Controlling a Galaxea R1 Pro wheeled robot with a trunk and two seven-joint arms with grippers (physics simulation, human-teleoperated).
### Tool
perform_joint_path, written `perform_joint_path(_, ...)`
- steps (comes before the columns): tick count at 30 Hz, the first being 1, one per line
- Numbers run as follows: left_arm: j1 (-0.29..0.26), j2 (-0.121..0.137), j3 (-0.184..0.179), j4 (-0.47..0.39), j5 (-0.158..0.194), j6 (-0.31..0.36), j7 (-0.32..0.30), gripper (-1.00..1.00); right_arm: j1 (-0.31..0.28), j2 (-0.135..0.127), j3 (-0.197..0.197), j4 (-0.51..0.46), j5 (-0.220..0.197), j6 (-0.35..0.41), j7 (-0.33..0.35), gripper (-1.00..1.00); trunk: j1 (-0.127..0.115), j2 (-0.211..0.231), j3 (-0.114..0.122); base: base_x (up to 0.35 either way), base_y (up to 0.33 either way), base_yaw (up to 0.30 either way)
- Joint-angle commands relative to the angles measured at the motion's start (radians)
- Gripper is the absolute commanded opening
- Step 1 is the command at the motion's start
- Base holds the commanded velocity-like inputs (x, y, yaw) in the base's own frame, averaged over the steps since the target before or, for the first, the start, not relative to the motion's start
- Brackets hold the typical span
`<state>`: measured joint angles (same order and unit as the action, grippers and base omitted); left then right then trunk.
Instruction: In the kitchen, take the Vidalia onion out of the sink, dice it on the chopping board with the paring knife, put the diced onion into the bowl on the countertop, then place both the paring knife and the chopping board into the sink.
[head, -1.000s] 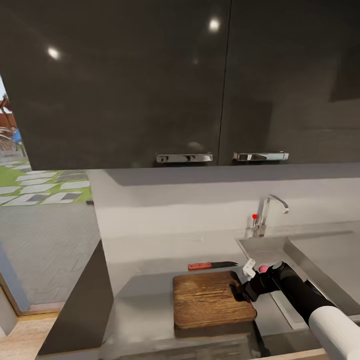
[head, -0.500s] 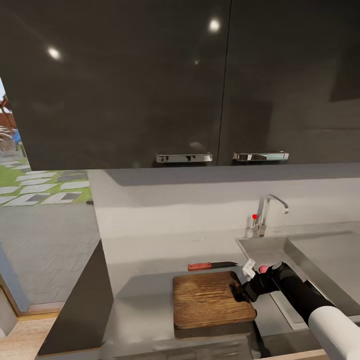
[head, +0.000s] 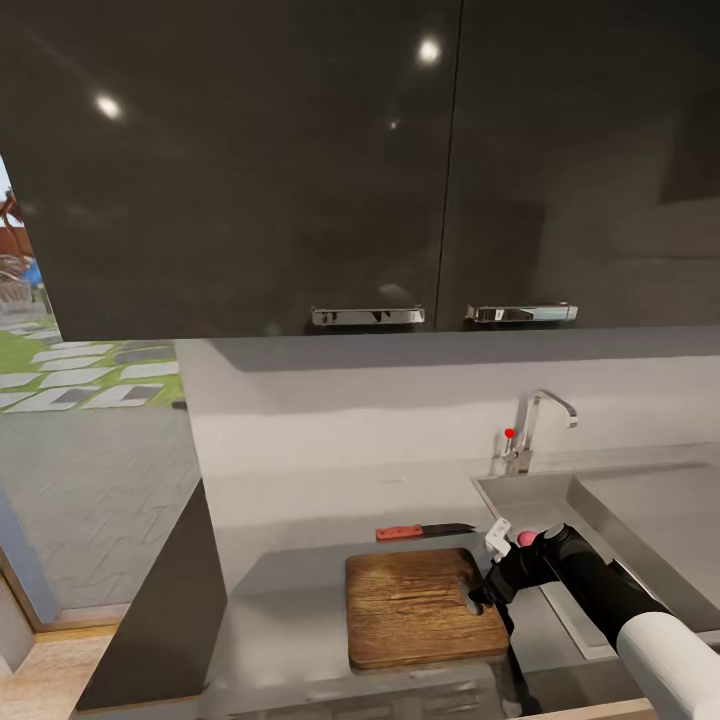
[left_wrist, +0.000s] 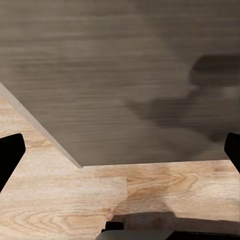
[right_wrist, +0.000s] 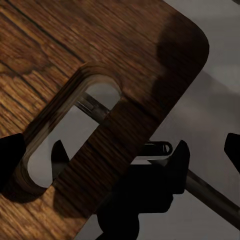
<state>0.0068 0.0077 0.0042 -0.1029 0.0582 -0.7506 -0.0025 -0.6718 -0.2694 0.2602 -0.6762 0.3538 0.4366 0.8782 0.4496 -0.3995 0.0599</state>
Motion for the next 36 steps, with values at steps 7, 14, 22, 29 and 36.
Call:
perform_joint_path(7,0.001,0.000,0.000,-0.001,0.004,-0.001,-0.001,1.00,0.000,-0.001,0.002,-0.002,0.005,0.002,0.004,1.00,0.000,-0.001,0.000,0.000,0.000,0.000)
perform_joint_path(14,0.001,0.000,0.000,-0.001,0.004,-0.001,-0.001,1.00,0.000,-0.001,0.002,-0.002,0.005,0.002,0.005,1.00,0.000,-0.001,0.000,0.000,0.000,0.000)
perform_joint_path(22,0.001,0.000,-0.001,-0.001,0.004,-0.001,-0.001,1.00,0.000,-0.001,0.002,-0.004,0.005,0.003,0.005,1.00,0.000,-0.001,0.000,0.000,0.000,0.000)
perform_joint_path(29,0.001,0.000,0.000,-0.001,0.004,-0.001,-0.001,1.00,0.000,-0.001,0.001,-0.007,0.005,0.004,0.007,1.00,0.000,-0.001,0.006,0.000,0.000,0.000)
perform_joint_path(36,0.001,0.000,0.000,-0.001,0.004,-0.001,0.000,1.00,0.000,-0.001,0.001,-0.009,0.004,0.004,0.008,1.00,0.000,-0.001,0.017,0.000,0.000,0.000)
